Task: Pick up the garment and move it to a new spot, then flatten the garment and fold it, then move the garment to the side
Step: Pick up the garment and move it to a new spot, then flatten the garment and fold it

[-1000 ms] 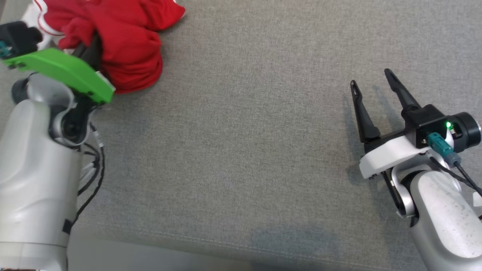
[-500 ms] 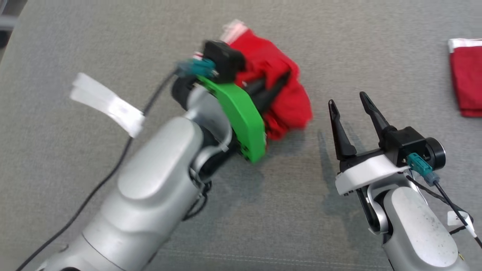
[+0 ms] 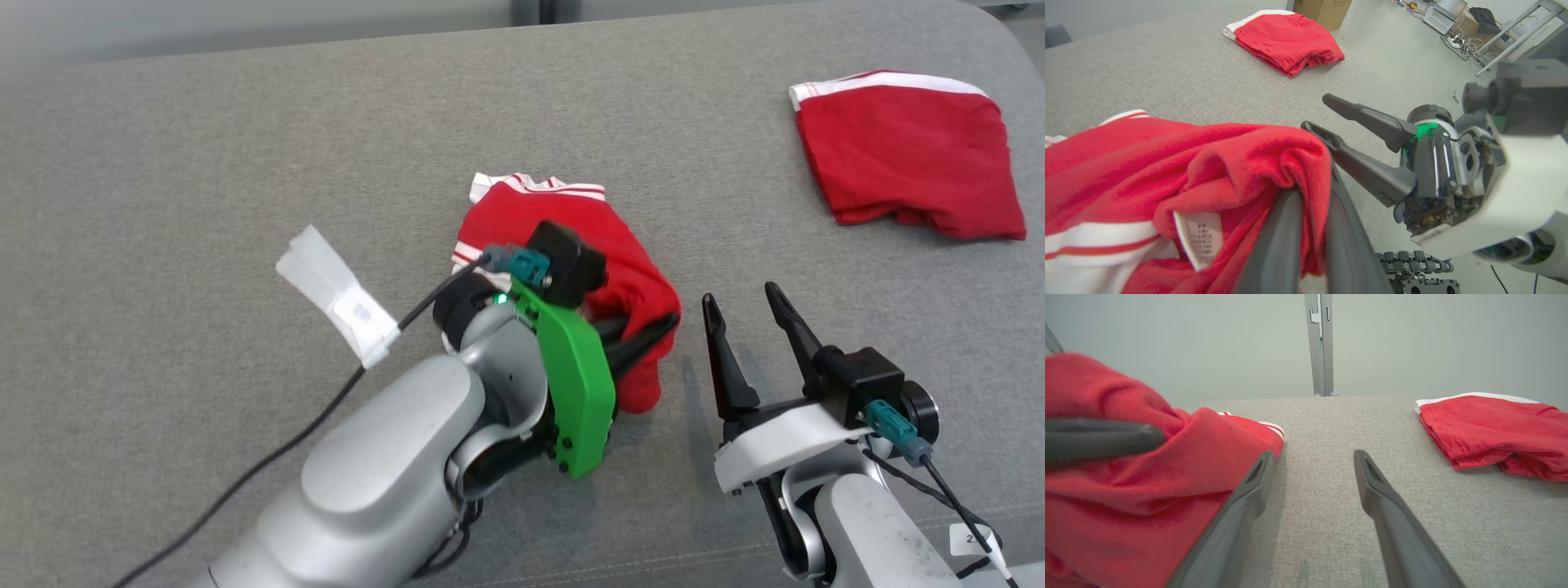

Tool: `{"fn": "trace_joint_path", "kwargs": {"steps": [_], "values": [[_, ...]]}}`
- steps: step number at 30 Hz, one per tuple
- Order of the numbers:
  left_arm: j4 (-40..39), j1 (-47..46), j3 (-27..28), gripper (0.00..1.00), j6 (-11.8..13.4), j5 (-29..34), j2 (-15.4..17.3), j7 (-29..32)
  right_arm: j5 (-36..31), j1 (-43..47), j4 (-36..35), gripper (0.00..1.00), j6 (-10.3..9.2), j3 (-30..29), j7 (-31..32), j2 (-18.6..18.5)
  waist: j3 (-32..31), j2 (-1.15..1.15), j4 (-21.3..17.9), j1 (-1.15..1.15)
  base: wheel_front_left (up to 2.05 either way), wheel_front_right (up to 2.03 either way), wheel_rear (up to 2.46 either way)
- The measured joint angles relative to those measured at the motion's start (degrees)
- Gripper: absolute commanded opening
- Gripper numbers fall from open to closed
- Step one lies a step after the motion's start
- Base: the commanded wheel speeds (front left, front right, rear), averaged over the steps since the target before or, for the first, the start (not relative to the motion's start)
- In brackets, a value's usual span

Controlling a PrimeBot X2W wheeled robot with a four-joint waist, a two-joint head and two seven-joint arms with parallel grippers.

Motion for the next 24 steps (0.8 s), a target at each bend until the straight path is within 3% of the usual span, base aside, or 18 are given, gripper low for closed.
{"fn": "trace_joint_path", "kwargs": {"steps": [9, 10, 11, 12, 18, 21, 24], "values": [[4.91, 16.02, -3.43, 0.0, 0.1, -3.03, 0.99, 0.31, -0.1, 0.68, 0.32, 1.0, -0.41, -1.47, -0.71, -1.44, -0.31, 0.0, -5.55, 0.0, 0.0, 0.0, 0.0], [5.54, 17.18, -3.48, 0.19, 0.14, -3.0, 1.09, -0.26, -0.42, 0.46, 0.21, 1.0, -0.4, -1.43, -0.71, -2.02, -0.31, 0.0, -5.47, 0.0, 0.0, 0.0, 0.0], [6.02, 18.25, -3.34, 0.49, 0.55, -3.02, 1.15, -1.03, -0.84, 0.02, 0.07, 1.0, -0.35, -1.3, -0.71, -2.47, -0.31, 0.0, -5.29, 0.0, 0.0, 0.0, 0.0], [6.45, 19.11, -3.02, 1.0, 0.9, -3.05, 1.13, -2.0, -1.37, -0.82, -0.1, 1.0, -0.07, -0.82, -0.7, -3.0, -0.3, 0.0, -5.01, 0.0, 0.0, 0.0, 0.0], [6.59, 20.39, 0.11, 1.0, 1.42, -3.96, 1.0, -7.16, -7.67, -11.3, 0.36, 1.0, 4.87, 5.91, 4.35, -6.28, -0.41, 0.0, -1.59, 0.0, 0.0, 0.0, 0.0], [6.49, 20.53, 1.42, 1.0, 2.03, -4.44, 0.94, -8.72, -9.96, -17.17, 2.14, 1.0, 8.28, 9.61, 8.46, -7.02, -0.58, 0.0, 0.49, 0.0, 0.0, 0.0, 0.0], [6.53, 20.94, 2.1, 1.0, 2.94, -4.58, 0.96, -9.31, -10.57, -21.9, 5.3, 1.0, 13.06, 13.73, 13.93, -7.03, -0.87, 0.0, 2.63, 0.0, 0.0, 0.0, 0.0]]}}
